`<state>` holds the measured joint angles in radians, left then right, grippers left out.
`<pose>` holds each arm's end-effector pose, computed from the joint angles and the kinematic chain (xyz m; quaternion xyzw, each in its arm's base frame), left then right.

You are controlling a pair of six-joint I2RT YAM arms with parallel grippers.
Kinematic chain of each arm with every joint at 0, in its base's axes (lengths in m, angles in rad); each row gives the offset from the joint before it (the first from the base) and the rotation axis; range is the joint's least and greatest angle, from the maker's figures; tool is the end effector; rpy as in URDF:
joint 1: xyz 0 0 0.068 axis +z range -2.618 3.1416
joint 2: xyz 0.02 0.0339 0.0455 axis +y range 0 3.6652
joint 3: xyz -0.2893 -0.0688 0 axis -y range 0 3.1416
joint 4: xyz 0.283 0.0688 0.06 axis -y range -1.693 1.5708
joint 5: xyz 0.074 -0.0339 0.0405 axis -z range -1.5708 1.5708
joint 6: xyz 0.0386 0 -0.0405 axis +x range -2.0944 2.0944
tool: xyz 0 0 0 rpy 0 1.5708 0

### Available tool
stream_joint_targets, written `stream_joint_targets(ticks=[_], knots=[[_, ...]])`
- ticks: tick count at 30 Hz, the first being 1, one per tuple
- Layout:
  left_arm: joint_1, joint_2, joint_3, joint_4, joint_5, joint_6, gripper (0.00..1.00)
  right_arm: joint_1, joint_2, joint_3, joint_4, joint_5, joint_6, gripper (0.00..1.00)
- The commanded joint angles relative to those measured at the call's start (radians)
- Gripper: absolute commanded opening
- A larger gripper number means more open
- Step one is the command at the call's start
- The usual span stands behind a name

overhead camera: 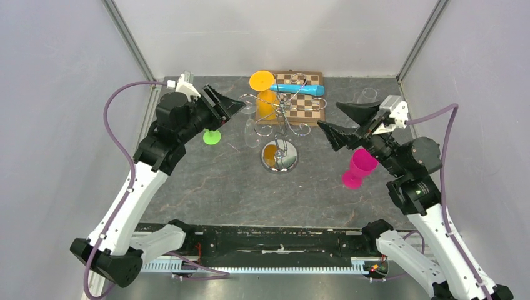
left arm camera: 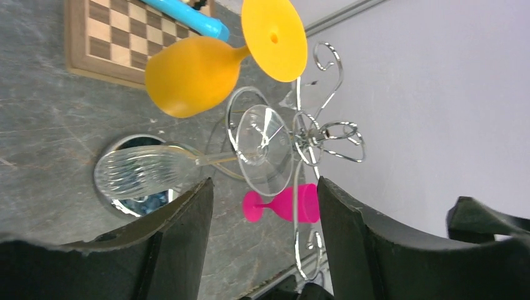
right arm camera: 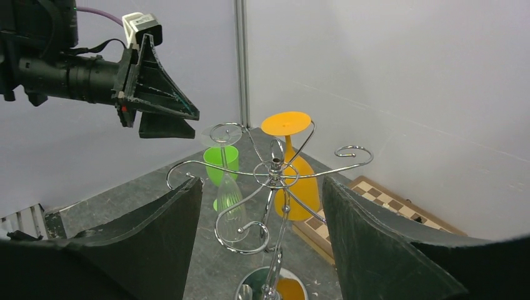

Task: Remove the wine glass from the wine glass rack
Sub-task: Adjust the wine rack at the center of the board, then pick up the wine glass from the wine rack.

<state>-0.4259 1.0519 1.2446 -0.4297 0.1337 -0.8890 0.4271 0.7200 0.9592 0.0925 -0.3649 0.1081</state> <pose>0.2273 -0.1088 0.4514 -0.1397 0.7725 -0.4187 0.4564 0.1466 0.0818 0.4654 -0.2365 0.5403 0.3133 0.7443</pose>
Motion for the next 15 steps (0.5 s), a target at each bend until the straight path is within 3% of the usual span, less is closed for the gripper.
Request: stream_joint_targets(ticks=[1, 15], knots=[[0.023, 0.030, 0.006, 0.101, 0.104, -0.094, 0.67, -0.004, -0.027, -0.011, 0.018, -0.008, 0.008, 0.72], [0.034, 0.074, -0.004, 0.160, 0.178, -0.149, 0.55, -0.003, -0.045, -0.037, 0.042, -0.030, 0.007, 0.70]])
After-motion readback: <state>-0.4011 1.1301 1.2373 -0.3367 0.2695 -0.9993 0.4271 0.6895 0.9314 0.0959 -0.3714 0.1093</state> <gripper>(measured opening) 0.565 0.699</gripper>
